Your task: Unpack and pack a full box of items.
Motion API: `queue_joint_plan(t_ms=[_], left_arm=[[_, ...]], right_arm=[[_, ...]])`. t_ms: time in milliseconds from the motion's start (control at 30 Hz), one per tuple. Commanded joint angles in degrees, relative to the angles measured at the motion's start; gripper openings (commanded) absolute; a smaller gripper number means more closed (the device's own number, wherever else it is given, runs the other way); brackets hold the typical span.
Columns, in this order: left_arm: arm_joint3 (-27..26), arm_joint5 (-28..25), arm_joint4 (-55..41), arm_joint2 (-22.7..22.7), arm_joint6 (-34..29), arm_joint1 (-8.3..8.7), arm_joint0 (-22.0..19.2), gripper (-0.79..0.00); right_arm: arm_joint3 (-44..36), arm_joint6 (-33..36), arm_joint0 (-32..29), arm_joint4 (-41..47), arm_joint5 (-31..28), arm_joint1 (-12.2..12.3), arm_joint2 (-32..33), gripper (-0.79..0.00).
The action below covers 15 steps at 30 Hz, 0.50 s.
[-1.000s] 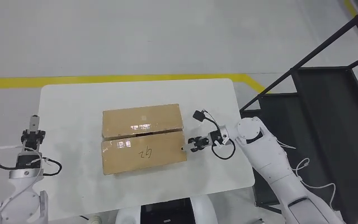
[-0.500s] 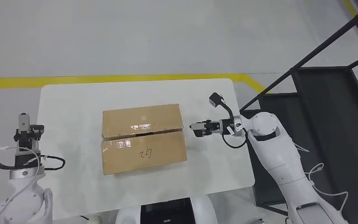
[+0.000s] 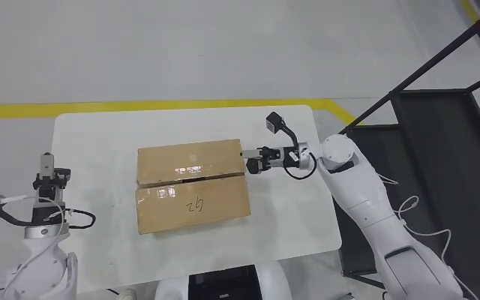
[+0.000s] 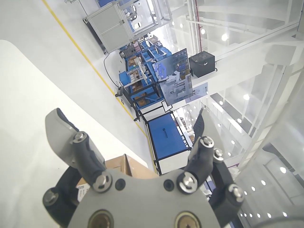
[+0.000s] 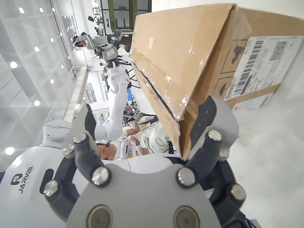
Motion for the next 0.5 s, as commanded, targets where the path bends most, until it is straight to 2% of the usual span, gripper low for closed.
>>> queue_joint_plan(t_ms=[0,300,467], left_arm=[[0.0,0.1,0.1,-0.1,0.0,0.0,0.0,0.0],[-0.1,0.6,0.4,-0.4,0.1,-0.04,0.1,0.0],[-0.2,0.7,0.3,-0.1,0.0,-0.08,0.1,0.0]], right_arm=[[1.0,1.4,0.8,1.6,0.4,-0.2,-0.8,0.0],[5.4,12.0,4.4,13.3,2.0,-0.9,-2.1,0.0],[8.0,13.7,7.1,18.5,4.6,-1.6,-3.3,0.0]])
